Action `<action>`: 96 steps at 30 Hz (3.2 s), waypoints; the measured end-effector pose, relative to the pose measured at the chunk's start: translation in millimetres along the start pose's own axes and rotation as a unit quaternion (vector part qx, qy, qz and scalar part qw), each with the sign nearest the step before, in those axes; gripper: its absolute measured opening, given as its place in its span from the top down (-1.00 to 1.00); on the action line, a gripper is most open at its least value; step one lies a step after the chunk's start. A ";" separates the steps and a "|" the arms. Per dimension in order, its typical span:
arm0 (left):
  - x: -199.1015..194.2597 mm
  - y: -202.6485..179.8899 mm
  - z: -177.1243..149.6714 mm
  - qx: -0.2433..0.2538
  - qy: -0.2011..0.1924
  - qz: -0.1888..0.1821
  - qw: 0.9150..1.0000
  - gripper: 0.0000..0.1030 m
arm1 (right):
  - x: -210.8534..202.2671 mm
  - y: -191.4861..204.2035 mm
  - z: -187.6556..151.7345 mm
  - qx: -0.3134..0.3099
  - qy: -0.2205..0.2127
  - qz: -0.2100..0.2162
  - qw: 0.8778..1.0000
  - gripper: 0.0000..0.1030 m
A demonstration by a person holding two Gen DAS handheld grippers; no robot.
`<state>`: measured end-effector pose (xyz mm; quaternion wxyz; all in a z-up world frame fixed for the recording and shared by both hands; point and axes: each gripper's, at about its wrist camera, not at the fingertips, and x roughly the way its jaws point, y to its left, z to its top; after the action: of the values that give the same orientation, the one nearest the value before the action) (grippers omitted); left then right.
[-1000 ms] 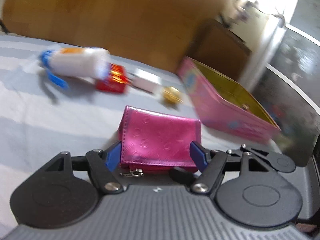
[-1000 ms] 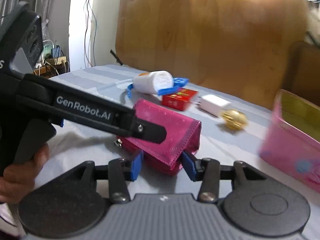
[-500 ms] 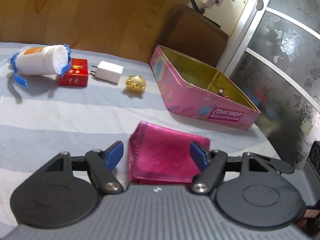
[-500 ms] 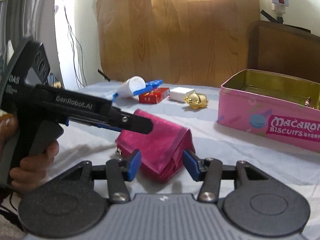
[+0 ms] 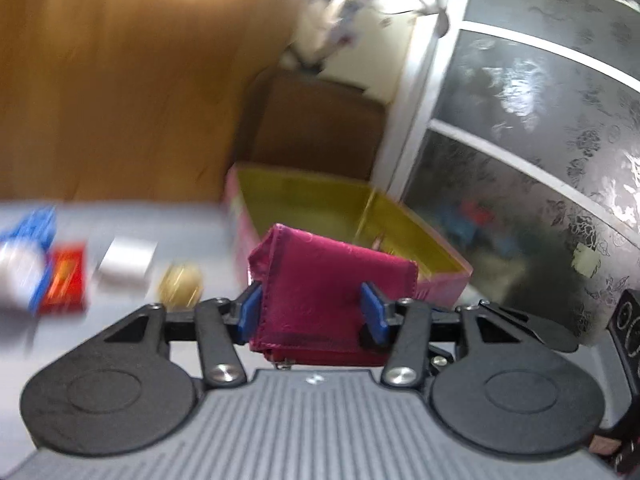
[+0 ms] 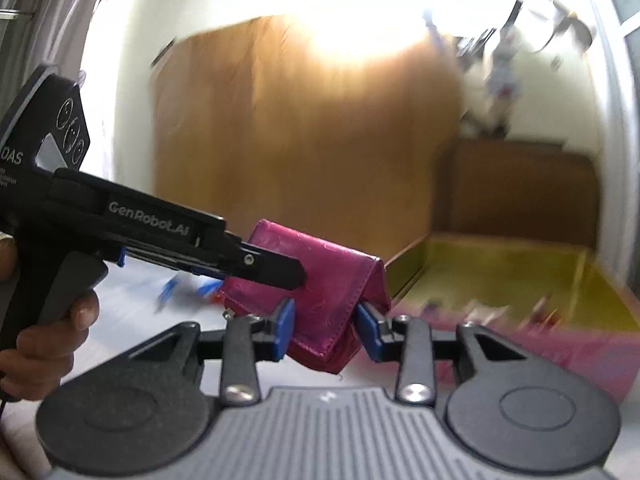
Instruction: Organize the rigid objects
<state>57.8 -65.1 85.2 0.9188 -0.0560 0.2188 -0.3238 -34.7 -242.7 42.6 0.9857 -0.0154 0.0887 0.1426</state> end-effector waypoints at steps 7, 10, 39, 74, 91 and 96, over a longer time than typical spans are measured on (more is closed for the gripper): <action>81.5 -25.0 27.0 0.038 -0.002 0.002 0.999 -0.27 | 38.1 -45.8 12.7 -0.007 -0.032 -0.091 0.995 0.33; 115.0 -22.7 30.1 0.036 0.017 0.013 0.999 -0.27 | 62.3 -68.8 8.8 0.019 -0.011 -0.100 0.995 0.33; 161.2 -32.0 38.7 0.056 0.028 0.158 0.985 -0.41 | 107.0 -107.8 -2.0 0.002 -0.007 -0.249 0.968 0.23; 158.0 -16.1 12.4 0.053 0.043 0.207 0.976 -0.46 | 95.9 -136.6 -1.1 0.099 -0.016 -0.234 0.967 -0.07; 98.8 15.1 -3.4 0.026 0.013 0.233 0.972 -0.51 | 94.4 -146.9 -3.7 0.128 -0.022 -0.244 0.961 -0.13; 64.7 32.2 -16.7 0.031 -0.008 0.256 0.966 -0.74 | 96.1 -147.5 -5.5 0.127 -0.019 -0.263 0.956 -0.13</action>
<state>113.8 -79.2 38.7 0.9741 0.0273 0.2082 -0.0839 96.9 -357.7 20.7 0.9836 0.0898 0.0803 -0.1339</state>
